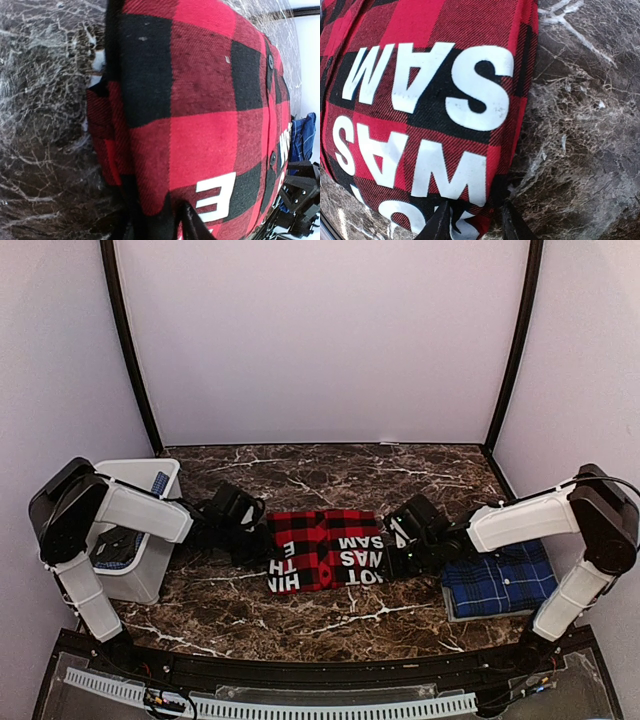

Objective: Fold and stack the long sleeve shirts
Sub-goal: Pick up the square-folded shirt from the center of the board, then turn over the square folded shirt at the center of the board.

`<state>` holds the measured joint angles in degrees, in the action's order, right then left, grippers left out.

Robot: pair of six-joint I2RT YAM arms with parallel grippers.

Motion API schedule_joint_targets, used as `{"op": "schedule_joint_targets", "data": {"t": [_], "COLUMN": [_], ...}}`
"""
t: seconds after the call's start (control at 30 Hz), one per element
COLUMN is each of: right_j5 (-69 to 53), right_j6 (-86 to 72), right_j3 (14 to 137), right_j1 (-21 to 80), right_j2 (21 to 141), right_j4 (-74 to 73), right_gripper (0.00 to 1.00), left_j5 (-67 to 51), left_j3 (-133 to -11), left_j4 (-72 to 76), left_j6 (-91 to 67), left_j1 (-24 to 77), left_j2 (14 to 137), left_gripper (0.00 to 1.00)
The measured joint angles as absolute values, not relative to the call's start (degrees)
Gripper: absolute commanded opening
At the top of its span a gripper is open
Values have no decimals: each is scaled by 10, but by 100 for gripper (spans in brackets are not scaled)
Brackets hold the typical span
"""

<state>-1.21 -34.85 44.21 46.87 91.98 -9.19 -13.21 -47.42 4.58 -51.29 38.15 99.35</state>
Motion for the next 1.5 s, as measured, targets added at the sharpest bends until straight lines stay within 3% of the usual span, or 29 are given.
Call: {"op": "schedule_joint_targets", "data": {"t": [0.1,0.17,0.67,1.0,1.5], "right_j5": [-12,-12,-12,-21,-58], "right_j6": [-349,-349,-340,-337,-349], "right_j3": [442,442,533,606,652], "right_j1": [469,469,471,472,491], "right_j2": [920,920,895,972,1102], "right_j4": [-93,-95,-152,-140,-99], "right_gripper": [33,33,36,9,5], "left_j5": [-136,-138,-128,-141,-158], "left_j3": [-477,-479,-565,-639,-711], "left_j4": [53,51,-134,-256,-338], "left_j6": [-522,-525,-416,-325,-265], "left_j1": [381,381,357,328,320], "left_j2": [1001,1006,993,944,902], "left_gripper": [4,0,0,0,0]}}
